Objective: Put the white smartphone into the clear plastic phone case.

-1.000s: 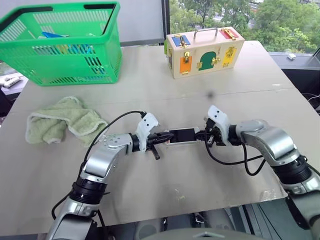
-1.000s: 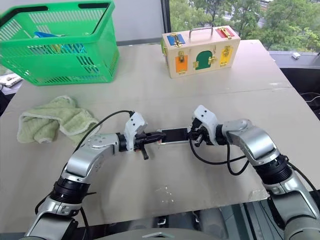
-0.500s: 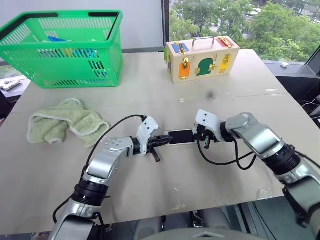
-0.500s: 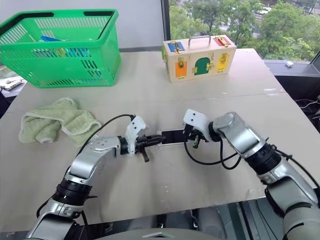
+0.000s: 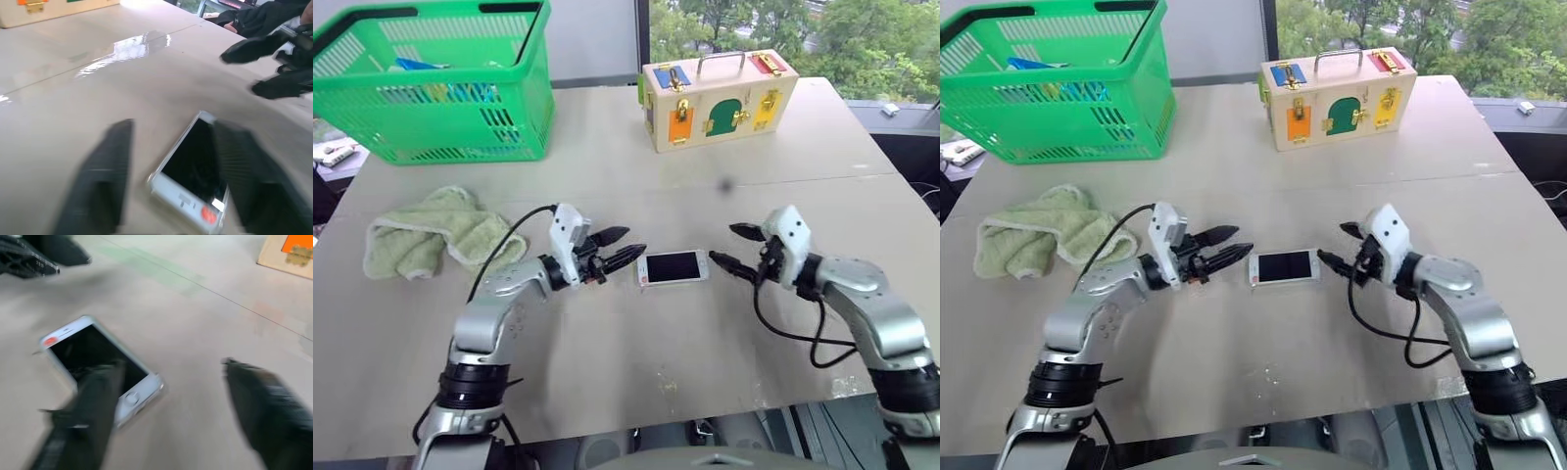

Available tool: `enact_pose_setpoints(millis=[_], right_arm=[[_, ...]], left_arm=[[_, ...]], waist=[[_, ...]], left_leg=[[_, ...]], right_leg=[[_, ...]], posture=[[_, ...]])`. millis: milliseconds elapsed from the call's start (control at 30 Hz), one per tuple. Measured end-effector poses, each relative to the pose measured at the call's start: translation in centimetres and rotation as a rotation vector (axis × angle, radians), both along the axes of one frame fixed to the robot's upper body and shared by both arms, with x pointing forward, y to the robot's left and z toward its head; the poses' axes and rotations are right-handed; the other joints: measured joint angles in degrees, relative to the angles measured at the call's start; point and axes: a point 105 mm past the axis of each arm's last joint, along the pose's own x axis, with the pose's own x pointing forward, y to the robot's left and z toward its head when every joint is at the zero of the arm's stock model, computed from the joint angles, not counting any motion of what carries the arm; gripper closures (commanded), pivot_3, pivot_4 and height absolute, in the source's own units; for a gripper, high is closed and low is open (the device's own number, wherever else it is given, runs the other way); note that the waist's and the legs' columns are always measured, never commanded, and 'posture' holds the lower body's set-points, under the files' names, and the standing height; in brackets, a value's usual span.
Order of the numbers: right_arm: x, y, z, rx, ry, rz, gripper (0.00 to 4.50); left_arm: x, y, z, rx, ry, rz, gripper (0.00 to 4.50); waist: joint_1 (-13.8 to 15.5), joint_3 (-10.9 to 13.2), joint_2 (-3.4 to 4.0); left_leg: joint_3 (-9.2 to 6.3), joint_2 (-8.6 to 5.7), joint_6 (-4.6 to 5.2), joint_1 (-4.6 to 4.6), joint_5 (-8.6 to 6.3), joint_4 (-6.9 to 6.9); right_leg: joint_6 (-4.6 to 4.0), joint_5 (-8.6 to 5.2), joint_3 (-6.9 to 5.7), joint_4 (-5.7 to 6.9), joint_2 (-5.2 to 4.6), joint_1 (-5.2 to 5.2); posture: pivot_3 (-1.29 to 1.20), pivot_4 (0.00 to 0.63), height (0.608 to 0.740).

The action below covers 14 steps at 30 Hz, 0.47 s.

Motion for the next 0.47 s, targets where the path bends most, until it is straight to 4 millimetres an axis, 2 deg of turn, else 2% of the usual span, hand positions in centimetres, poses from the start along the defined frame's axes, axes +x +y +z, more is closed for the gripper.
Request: enact_pose_setpoints(millis=[33,167,233,300,333,467], right_arm=[[-0.7,-0.4,0.1,-0.006,-0.001,0.005,0.0],[-2.7,-2.3,-0.4,-0.034,0.018,-0.017,0.0],[-4.0,-4.0,-0.9,-0.06,0.022,-0.058,0.0],[-4.6,-4.9,-1.2,-0.074,0.033,-0.084,0.0],[-5.9,-5.5,-1.2,-0.081,0.027,-0.096,0.0],[-7.6,-7.6,-2.1,-0.089,0.083,-0.18,0.0]], left_arm=[[-0.3,0.3,0.1,-0.002,0.004,-0.009,0.01],[-1.9,2.1,-0.4,0.025,0.033,-0.015,0.01],[-3.4,3.2,-1.4,0.078,0.07,-0.028,0.01],[-4.0,3.6,-2.0,0.096,0.092,-0.033,0.01],[-4.8,4.2,-2.1,0.104,0.098,-0.026,0.01],[-5.7,6.1,-2.8,0.122,0.143,0.044,0.01]], waist=[[0.16,0.06,-0.01],[0.23,0.12,-0.09],[0.25,0.13,-0.08],[0.27,0.24,-0.07],[0.3,0.23,-0.09],[0.29,0.26,-0.05]], left_leg=[[0.02,-0.01,0.02,-0.02,-0.01,0.01],[0.01,-0.01,0.03,0.0,-0.02,0.02],[0.0,0.0,0.03,0.03,-0.02,0.02],[-0.04,0.01,0.03,0.02,0.0,0.1],[-0.09,0.07,0.02,0.1,-0.01,0.1],[-0.07,0.07,0.02,0.06,-0.01,0.1]], right_leg=[[0.03,-0.02,0.02,-0.03,-0.01,0.0],[0.05,-0.04,0.02,-0.03,-0.03,0.0],[0.04,-0.04,0.02,-0.02,-0.03,0.02],[-0.1,-0.09,0.02,0.01,-0.03,0.0],[-0.15,-0.13,0.03,0.02,-0.15,0.09],[-0.15,-0.12,0.05,0.02,-0.15,0.05]], posture=[[0.0,0.15,0.74],[0.0,0.15,0.74],[0.0,0.15,0.74],[0.0,0.15,0.74],[0.0,0.15,0.74],[0.0,0.15,0.74]])
